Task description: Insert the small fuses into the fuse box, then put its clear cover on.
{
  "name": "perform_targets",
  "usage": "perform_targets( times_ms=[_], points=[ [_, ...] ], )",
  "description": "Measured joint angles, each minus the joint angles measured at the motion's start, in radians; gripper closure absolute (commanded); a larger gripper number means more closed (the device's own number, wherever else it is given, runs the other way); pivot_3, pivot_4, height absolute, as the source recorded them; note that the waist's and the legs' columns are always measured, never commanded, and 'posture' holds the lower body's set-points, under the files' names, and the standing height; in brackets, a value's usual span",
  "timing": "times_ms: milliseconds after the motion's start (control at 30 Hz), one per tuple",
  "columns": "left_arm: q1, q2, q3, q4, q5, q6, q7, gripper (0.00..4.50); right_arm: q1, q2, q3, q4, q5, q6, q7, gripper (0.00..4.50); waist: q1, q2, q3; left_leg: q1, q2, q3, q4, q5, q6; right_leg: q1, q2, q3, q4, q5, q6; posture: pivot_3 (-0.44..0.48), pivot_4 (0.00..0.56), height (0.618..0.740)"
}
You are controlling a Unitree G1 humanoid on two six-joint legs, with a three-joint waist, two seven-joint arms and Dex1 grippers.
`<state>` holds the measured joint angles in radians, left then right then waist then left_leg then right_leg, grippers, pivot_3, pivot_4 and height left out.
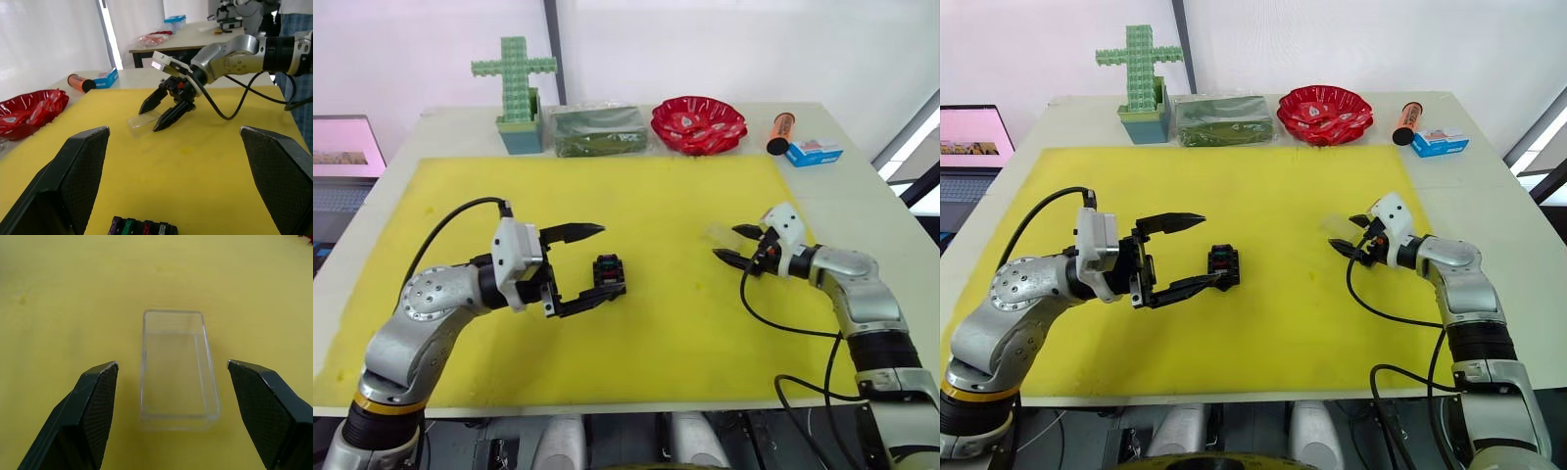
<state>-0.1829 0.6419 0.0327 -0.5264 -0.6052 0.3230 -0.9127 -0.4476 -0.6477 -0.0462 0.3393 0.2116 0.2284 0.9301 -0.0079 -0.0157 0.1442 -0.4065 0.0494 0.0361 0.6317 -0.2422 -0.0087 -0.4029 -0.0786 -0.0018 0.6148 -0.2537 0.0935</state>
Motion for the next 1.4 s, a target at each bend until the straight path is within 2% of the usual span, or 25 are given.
perform_targets(
  times_ms=[33, 133, 267, 567, 667, 767, 933, 1167, 1400],
  points=[
    [0.000, 0.000, 0.000, 0.000, 0.000, 0.000, 0.000, 0.00, 0.000, 0.001, 0.000, 0.002, 0.000, 0.000, 0.000, 0.72, 0.000, 0.000, 0.000, 0.000, 0.000, 0.000, 0.000, 0.000, 0.000, 0.000, 0.000, 0.000, 0.000, 0.000, 0.000, 0.000, 0.150, 0.740],
    [0.000, 0.000, 0.000, 0.000, 0.000, 0.000, 0.001, 0.00, 0.000, 0.001, 0.000, 0.002, 0.001, 0.002, 0.000, 1.33, -0.002, 0.000, 0.000, 0.000, 0.000, 0.000, 0.000, 0.000, 0.000, 0.000, 0.000, 0.000, 0.000, 0.000, 0.000, 0.000, 0.150, 0.740],
    [0.000, 0.001, 0.000, -0.007, 0.000, 0.001, 0.001, 0.00, 0.005, 0.001, -0.002, -0.001, 0.004, 0.006, 0.000, 2.68, -0.001, 0.000, 0.000, 0.000, 0.000, 0.000, 0.000, 0.000, 0.000, 0.000, 0.000, 0.000, 0.000, 0.000, 0.000, 0.000, 0.150, 0.740],
    [0.027, 0.008, 0.001, -0.007, 0.002, 0.001, -0.001, 0.00, 0.033, 0.000, -0.012, -0.049, 0.026, 0.028, 0.002, 2.71, -0.002, 0.000, 0.000, 0.000, 0.000, 0.000, 0.000, 0.000, 0.000, 0.000, 0.000, 0.000, 0.000, 0.000, 0.000, 0.000, 0.150, 0.740],
    [0.092, 0.009, 0.021, -0.007, 0.012, -0.005, 0.011, 0.00, 0.056, -0.005, -0.012, -0.119, 0.031, 0.060, -0.003, 2.71, -0.002, 0.000, 0.000, 0.000, 0.000, 0.000, 0.000, 0.000, 0.000, 0.000, 0.000, 0.000, 0.001, 0.000, 0.000, 0.000, 0.150, 0.740],
    [0.188, -0.001, 0.031, -0.001, 0.075, -0.041, 0.049, 0.00, 0.075, -0.007, -0.019, -0.200, 0.043, 0.098, -0.025, 2.71, -0.003, 0.001, 0.000, 0.001, 0.000, 0.000, 0.000, 0.000, 0.000, 0.000, 0.000, 0.000, 0.001, 0.000, 0.000, 0.000, 0.150, 0.740],
    [0.288, -0.057, 0.026, 0.048, 0.155, -0.104, 0.092, 0.00, 0.086, -0.006, -0.024, -0.272, 0.050, 0.130, -0.058, 2.71, 0.004, 0.001, 0.000, 0.000, 0.000, 0.000, 0.000, 0.000, 0.000, 0.000, -0.001, 0.000, 0.001, -0.002, -0.003, 0.000, 0.150, 0.740],
    [0.280, -0.171, -0.073, 0.145, 0.278, -0.144, 0.188, 0.00, 0.101, -0.002, -0.025, -0.280, 0.049, 0.118, -0.069, 2.71, 0.022, 0.001, 0.000, 0.000, 0.000, 0.000, 0.001, 0.000, 0.000, 0.000, -0.001, 0.000, 0.001, -0.002, -0.003, 0.000, 0.150, 0.740],
    [0.196, -0.190, -0.150, 0.208, 0.374, -0.114, 0.237, 0.00, 0.103, -0.001, -0.030, -0.239, 0.048, 0.086, -0.070, 2.71, 0.020, 0.001, 0.000, 0.001, 0.000, 0.000, 0.001, 0.000, 0.000, 0.000, 0.000, 0.000, 0.001, 0.000, -0.001, 0.000, 0.150, 0.740]
  ],
)
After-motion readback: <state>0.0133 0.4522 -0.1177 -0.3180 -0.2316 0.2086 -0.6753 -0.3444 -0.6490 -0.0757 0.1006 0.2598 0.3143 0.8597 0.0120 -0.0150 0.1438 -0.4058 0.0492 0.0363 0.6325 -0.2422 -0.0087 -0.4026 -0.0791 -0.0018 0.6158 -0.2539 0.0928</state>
